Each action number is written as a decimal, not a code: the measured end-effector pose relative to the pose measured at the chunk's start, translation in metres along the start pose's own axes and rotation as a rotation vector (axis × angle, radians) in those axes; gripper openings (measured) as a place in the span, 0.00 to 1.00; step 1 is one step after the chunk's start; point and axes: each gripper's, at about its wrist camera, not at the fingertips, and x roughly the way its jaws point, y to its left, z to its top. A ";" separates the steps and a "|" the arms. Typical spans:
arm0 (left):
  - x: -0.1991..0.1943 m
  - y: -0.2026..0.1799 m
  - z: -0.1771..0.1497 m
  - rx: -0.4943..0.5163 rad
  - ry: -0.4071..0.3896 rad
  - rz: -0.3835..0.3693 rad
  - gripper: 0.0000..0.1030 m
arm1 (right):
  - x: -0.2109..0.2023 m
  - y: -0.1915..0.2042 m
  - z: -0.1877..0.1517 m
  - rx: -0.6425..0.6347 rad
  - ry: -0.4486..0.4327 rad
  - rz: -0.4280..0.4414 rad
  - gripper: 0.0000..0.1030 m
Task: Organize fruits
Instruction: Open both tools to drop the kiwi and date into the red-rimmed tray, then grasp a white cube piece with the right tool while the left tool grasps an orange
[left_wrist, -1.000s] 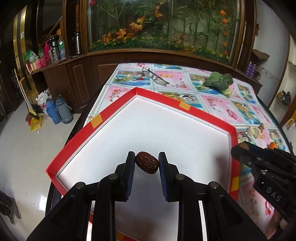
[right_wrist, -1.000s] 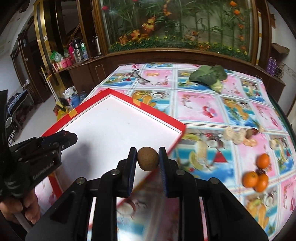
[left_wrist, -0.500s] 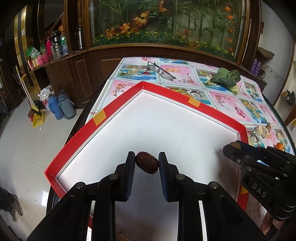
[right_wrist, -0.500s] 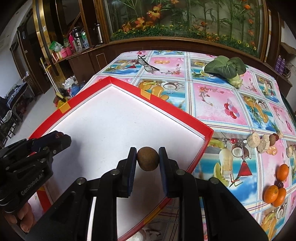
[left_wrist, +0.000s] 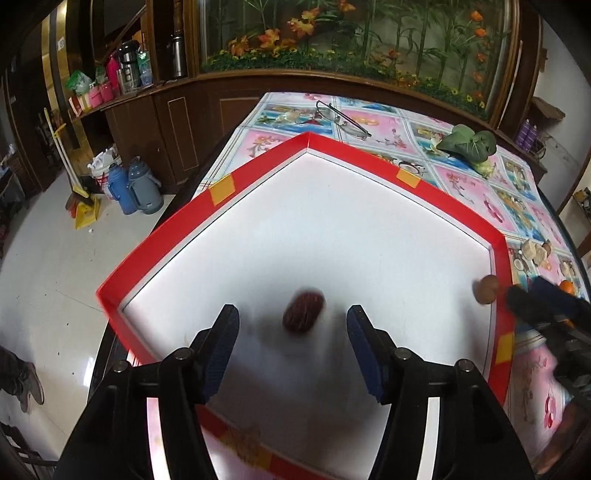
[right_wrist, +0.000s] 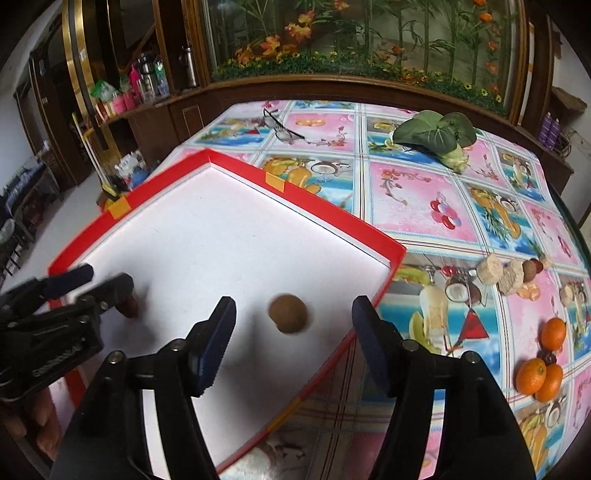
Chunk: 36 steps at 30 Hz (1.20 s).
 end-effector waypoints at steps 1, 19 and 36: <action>-0.007 -0.001 -0.003 -0.012 -0.022 -0.003 0.59 | -0.007 -0.005 -0.003 0.018 -0.008 0.013 0.65; -0.060 -0.204 -0.052 0.349 -0.106 -0.349 0.76 | -0.178 -0.237 -0.151 0.384 -0.141 -0.371 0.75; -0.026 -0.284 -0.058 0.430 -0.033 -0.389 0.76 | -0.166 -0.405 -0.162 0.473 0.039 -0.641 0.62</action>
